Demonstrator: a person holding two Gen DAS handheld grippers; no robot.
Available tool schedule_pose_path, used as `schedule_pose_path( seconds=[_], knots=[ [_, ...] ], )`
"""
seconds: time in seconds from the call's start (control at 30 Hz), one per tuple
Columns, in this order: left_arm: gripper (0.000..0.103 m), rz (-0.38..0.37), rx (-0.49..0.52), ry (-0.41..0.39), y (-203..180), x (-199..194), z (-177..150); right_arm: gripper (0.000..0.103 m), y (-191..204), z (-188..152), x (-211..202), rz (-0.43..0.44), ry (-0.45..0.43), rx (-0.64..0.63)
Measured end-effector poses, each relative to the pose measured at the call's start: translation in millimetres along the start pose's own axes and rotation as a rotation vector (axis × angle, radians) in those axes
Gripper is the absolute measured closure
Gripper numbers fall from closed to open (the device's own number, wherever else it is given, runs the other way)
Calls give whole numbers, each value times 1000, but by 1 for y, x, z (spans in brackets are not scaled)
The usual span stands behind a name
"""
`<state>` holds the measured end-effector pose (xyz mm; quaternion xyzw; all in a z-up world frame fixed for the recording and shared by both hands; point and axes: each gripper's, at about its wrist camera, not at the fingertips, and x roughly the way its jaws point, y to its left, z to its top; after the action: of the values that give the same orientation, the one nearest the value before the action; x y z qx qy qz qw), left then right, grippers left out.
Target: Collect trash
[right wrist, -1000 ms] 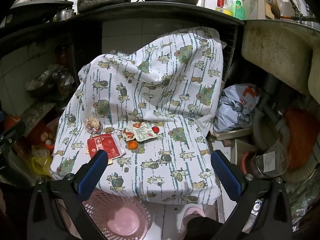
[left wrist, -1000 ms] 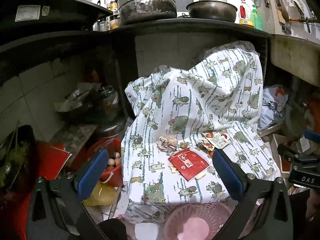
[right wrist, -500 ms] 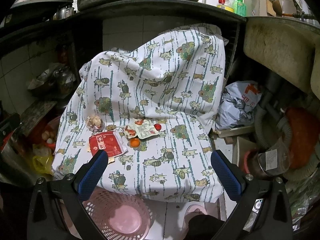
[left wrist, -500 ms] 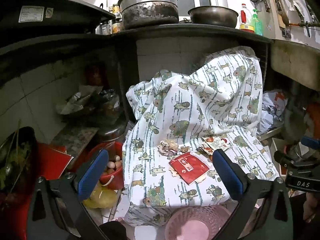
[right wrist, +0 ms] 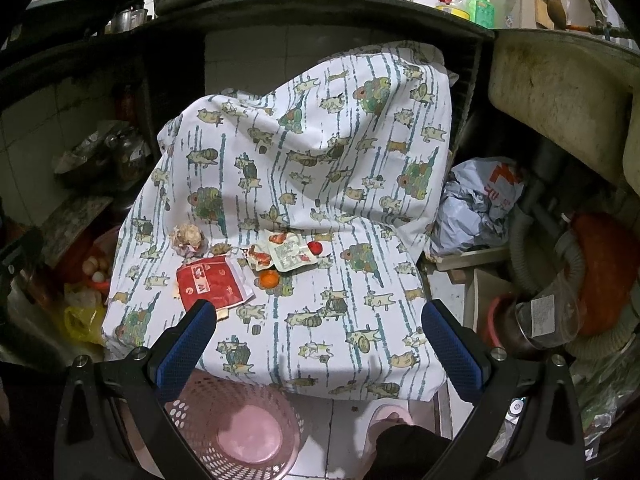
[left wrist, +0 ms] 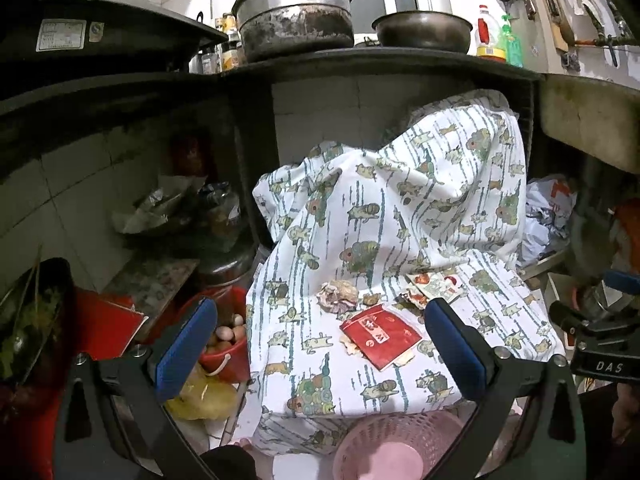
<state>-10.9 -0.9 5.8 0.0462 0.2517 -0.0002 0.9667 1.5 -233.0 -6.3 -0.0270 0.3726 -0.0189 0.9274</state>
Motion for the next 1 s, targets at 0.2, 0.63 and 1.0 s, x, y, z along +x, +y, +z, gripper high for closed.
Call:
schedule_pose_path(
  seconds=[0.2, 0.63, 1.0],
  knots=[
    [0, 7, 44, -36, -8, -6, 1, 1, 2, -4, 0, 35, 11, -13],
    [44, 31, 68, 116, -11, 40, 17, 30, -7, 41, -11, 59, -12, -17],
    [28, -133, -118, 468, -2, 174, 22, 65, -7, 107, 68, 103, 48, 16]
  ],
)
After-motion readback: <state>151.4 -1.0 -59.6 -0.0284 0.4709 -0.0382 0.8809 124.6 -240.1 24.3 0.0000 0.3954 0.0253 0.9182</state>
